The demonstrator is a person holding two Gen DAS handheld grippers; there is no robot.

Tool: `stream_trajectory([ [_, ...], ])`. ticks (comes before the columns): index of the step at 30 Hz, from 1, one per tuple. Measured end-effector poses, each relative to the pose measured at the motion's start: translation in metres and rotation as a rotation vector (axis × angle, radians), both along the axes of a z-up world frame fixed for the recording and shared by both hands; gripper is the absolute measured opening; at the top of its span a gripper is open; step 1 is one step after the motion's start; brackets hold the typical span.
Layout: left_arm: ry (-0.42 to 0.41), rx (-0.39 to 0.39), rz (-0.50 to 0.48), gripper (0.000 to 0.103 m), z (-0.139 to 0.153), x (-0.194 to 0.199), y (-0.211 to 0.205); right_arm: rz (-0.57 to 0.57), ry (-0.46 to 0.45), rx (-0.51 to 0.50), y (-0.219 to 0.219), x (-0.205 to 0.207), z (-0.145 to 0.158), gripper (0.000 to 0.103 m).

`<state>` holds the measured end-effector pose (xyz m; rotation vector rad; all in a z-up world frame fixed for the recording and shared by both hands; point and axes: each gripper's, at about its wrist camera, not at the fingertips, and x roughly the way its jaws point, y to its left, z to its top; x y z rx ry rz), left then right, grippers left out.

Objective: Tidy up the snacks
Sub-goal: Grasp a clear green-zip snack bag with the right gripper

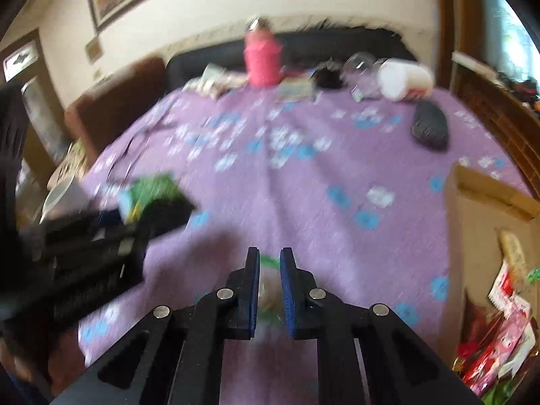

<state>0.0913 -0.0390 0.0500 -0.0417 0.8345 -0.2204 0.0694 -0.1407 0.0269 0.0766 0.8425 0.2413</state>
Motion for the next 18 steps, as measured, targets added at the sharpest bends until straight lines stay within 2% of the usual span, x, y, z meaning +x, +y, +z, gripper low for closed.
stream_trajectory([
  [2, -0.002, 0.013, 0.000, 0.035, -0.001, 0.000, -0.001, 0.005, 0.042, 0.060, -0.008, 0.002, -0.008, 0.014],
  [5, 0.006, 0.017, 0.006, 0.035, -0.003, 0.003, -0.001, 0.018, 0.054, 0.114, -0.021, 0.001, -0.006, 0.014],
  [7, 0.013, 0.010, 0.007, 0.035, -0.004, 0.004, 0.000, 0.043, 0.044, 0.128, -0.022, -0.001, -0.004, 0.026],
  [8, 0.014, 0.007, 0.006, 0.035, -0.004, 0.004, 0.000, 0.047, 0.043, 0.122, -0.021, -0.001, -0.005, 0.043],
  [10, 0.013, 0.011, 0.006, 0.035, -0.004, 0.004, 0.000, 0.063, 0.042, 0.095, -0.015, -0.003, -0.008, 0.054],
  [15, 0.018, 0.005, 0.011, 0.035, -0.005, 0.004, 0.000, 0.077, 0.070, 0.060, -0.002, 0.000, -0.016, 0.054],
  [17, 0.019, 0.004, 0.012, 0.035, -0.005, 0.004, 0.001, 0.067, 0.084, 0.015, 0.003, 0.000, -0.022, 0.054],
  [18, 0.018, 0.004, 0.012, 0.035, -0.005, 0.004, 0.000, 0.061, 0.067, 0.007, 0.003, -0.001, -0.021, 0.052],
])
